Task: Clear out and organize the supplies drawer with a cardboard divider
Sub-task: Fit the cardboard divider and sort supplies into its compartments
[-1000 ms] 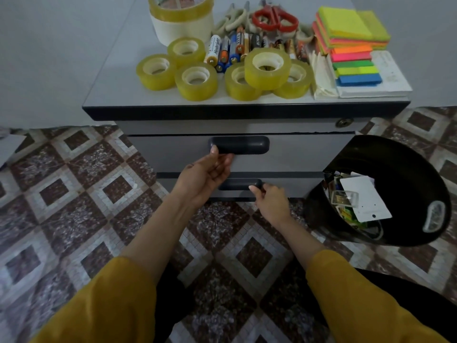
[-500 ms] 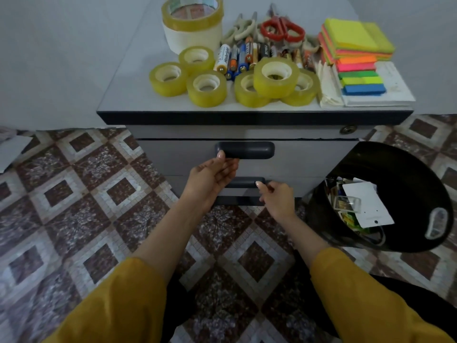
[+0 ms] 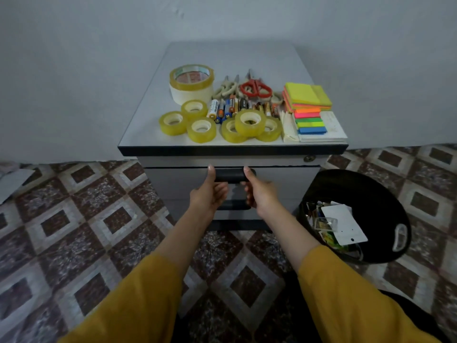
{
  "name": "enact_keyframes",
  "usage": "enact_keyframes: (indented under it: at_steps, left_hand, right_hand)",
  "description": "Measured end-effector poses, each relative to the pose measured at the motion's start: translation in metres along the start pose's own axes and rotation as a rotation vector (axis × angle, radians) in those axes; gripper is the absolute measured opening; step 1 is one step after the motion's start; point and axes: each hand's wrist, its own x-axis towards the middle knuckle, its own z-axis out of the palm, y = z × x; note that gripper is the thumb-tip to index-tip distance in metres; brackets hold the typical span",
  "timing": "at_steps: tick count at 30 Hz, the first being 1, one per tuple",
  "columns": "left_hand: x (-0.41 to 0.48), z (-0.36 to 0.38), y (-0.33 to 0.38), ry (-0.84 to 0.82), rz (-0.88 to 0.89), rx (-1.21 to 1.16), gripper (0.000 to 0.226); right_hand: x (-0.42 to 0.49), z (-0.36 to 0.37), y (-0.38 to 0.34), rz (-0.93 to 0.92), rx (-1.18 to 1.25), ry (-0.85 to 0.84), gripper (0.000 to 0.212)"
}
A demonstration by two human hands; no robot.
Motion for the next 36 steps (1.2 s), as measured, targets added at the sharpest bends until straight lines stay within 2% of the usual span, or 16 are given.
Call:
enact_keyframes:
  at_steps: [2, 5, 10, 17, 23, 30, 32, 34, 36]
  left_hand:
    - [0.003, 0.001, 0.004, 0.040, 0.015, 0.077, 0.051]
    - [0.010, -0.001, 0.007, 0.047, 0.042, 0.176, 0.046]
    - [0.010, -0.001, -0.001, 0.061, 0.069, 0.179, 0.044]
    - [-0.013, -0.010, -0.008, 0.054, 0.060, 0.190, 0.042]
    - [-0.057, -0.040, -0.033, 0.040, 0.038, 0.201, 0.040]
    - [-0.107, -0.068, -0.060, 0.049, 0.049, 0.272, 0.043]
    - [-0.117, -0.072, -0.057, 0.018, 0.056, 0.341, 0.047]
    - [-0.122, -0.074, -0.050, -0.011, 0.079, 0.540, 0.055]
    - [-0.124, -0.075, -0.038, 0.002, 0.233, 0.847, 0.062]
  right_hand:
    - [0.002, 0.002, 0.001, 0.008, 0.024, -0.012, 0.042]
    - [0.004, 0.003, 0.003, -0.001, 0.075, -0.008, 0.039]
    - [-0.001, 0.007, 0.006, -0.003, 0.125, 0.025, 0.038]
    - [-0.027, 0.000, 0.010, -0.006, 0.079, 0.039, 0.036]
    - [-0.076, -0.021, 0.038, 0.018, 0.024, -0.016, 0.036]
    - [-0.121, -0.040, 0.069, 0.051, -0.068, 0.001, 0.042]
    - [-0.128, -0.044, 0.068, -0.010, -0.203, -0.008, 0.045]
    - [-0.133, -0.050, 0.064, -0.210, -0.635, -0.012, 0.055]
    - [-0.140, -0.053, 0.054, -0.456, -0.997, -0.010, 0.059]
